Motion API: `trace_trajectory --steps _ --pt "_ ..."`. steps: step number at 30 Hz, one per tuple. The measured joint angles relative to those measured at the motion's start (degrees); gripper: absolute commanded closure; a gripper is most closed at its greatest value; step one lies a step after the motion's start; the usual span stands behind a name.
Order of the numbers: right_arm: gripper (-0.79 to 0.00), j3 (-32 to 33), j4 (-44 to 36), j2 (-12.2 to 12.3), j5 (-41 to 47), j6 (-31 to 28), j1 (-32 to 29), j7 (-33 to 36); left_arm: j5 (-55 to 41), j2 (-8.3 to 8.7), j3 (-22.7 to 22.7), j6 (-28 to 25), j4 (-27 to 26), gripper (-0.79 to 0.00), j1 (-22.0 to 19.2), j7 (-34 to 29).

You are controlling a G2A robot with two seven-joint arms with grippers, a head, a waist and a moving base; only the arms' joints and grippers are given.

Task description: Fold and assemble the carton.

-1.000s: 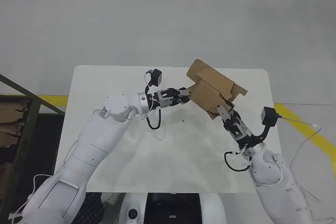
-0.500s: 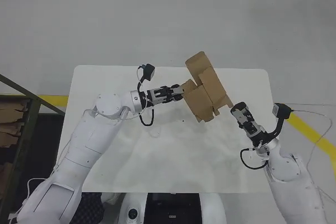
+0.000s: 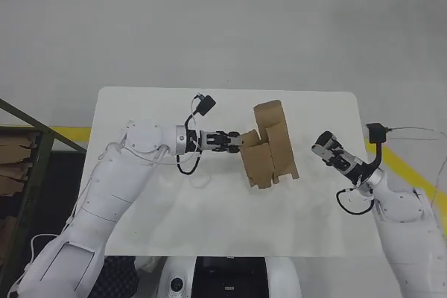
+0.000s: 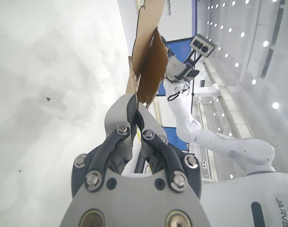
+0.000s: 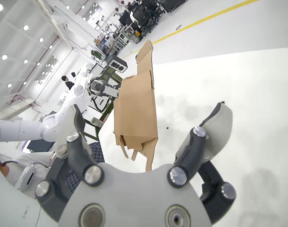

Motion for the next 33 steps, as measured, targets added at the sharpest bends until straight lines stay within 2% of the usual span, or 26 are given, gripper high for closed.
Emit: trace_trajectory --steps 10,17,18,19,21,24,25,33 --pt "-0.785 -3.9 5.6 1.4 4.4 -1.0 6.6 16.7 1.2 -0.19 4.7 0.0 0.2 0.0 -2.3 -8.0" --pt "-0.779 -7.1 7.4 2.2 7.7 1.0 9.5 21.5 1.7 -0.36 6.6 0.1 -0.2 0.0 -3.8 -9.4" --pt "-0.64 -7.7 7.6 2.3 7.9 1.3 9.9 21.7 1.6 -0.38 6.8 0.0 -0.2 0.0 -3.9 -9.4" --pt "-0.376 -8.4 7.7 2.5 8.3 1.7 10.4 22.1 1.6 -0.38 7.0 0.0 -0.2 0.0 -4.0 -9.5" --pt "-0.274 -9.6 7.9 2.7 8.7 2.3 11.1 22.7 1.6 -0.38 7.2 0.1 -0.2 0.0 -4.2 -9.6" --pt "-0.043 -11.6 8.5 3.2 9.2 3.1 12.3 23.5 1.0 -0.38 7.6 0.2 -0.1 0.0 -4.2 -9.8" --pt "0.0 -12.4 8.7 3.5 9.2 3.3 12.7 23.7 1.0 -0.41 7.9 0.2 -0.2 0.0 -4.2 -9.9" --pt "0.0 -15.9 9.9 4.9 10.3 3.6 14.4 24.0 0.3 -0.55 9.2 -0.1 0.0 0.0 -4.4 -9.7"
